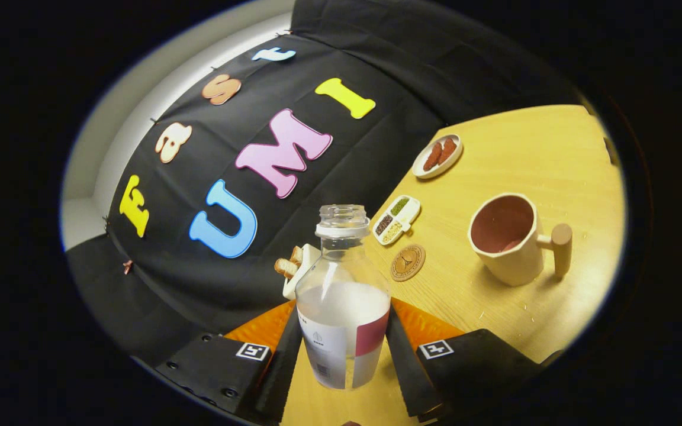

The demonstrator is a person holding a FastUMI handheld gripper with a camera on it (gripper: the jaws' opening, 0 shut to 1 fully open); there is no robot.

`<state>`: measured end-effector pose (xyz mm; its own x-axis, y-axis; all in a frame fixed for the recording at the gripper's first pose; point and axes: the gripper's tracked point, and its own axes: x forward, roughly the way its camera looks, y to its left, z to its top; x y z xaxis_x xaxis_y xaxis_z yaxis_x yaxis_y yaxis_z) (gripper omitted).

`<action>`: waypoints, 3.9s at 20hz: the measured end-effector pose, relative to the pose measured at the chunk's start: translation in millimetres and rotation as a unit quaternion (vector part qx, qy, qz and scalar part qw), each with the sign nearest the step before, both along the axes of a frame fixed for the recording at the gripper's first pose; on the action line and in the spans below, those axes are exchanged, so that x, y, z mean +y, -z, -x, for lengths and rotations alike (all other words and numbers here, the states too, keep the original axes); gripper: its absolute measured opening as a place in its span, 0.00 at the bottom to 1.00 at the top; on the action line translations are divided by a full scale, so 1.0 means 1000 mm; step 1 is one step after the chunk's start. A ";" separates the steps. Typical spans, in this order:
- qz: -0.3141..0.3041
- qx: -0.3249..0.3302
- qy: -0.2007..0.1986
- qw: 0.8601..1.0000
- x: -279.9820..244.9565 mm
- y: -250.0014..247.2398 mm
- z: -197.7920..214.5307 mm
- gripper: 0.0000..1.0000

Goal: Take the bottle from table, then pour the juice into the cup, finally place the bottle on the coaster

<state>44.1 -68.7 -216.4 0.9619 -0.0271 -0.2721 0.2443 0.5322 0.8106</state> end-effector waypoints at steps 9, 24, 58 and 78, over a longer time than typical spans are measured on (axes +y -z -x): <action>-0.134 0.011 0.058 0.989 -0.029 0.011 -0.011 0.76; -0.290 0.031 0.127 0.948 -0.056 0.040 -0.019 0.76; -0.404 0.011 0.183 0.896 -0.063 0.027 -0.025 0.76; -0.474 -0.004 0.212 0.855 -0.071 0.029 -0.023 0.76</action>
